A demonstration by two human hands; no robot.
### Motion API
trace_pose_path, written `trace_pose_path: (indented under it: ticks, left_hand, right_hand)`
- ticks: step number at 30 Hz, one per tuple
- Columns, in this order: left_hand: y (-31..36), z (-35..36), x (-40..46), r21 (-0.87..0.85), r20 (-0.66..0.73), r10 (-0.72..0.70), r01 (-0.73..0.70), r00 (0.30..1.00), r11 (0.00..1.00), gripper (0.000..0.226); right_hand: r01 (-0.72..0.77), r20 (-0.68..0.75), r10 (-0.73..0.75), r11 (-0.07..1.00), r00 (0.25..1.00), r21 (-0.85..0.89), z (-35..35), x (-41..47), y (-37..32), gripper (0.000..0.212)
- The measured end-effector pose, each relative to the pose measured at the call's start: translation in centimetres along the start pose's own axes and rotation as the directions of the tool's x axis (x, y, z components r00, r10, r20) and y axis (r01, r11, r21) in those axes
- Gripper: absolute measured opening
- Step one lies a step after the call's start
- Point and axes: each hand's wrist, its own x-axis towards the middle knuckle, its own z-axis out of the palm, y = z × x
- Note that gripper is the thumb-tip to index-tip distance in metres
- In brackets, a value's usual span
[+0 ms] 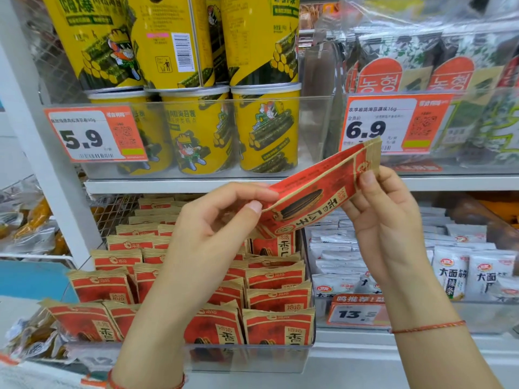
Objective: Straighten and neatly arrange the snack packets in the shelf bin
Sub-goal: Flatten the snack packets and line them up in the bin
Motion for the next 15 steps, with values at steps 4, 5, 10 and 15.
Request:
trace_pose_path:
  ticks: [4,5,10,15]
  left_hand:
    - [0.2,-0.32,-0.15,-0.06,-0.011,0.028,-0.028,1.0,0.998,0.022]
    - [0.18,-0.34,-0.15,-0.069,-0.014,0.027,-0.028,1.0,0.997,0.022]
    - [0.01,-0.15,-0.08,0.013,-0.032,-0.008,0.008,0.999,1.0,0.036]
    - [0.05,-0.09,-0.13,0.046,0.006,-0.004,0.003,1.0,0.999,0.029]
  right_hand:
    - [-0.002,0.027,-0.001,0.993,1.0,0.117,-0.24,0.11,0.02,0.007]
    - [-0.011,0.029,0.007,0.99,1.0,0.138,-0.35,0.13,0.08,0.006]
    - [-0.062,0.075,0.045,0.966,0.996,0.25,-0.67,0.08,0.33,0.007]
    - [-0.062,0.05,0.051,0.965,0.997,0.255,-0.79,-0.09,0.01,0.017]
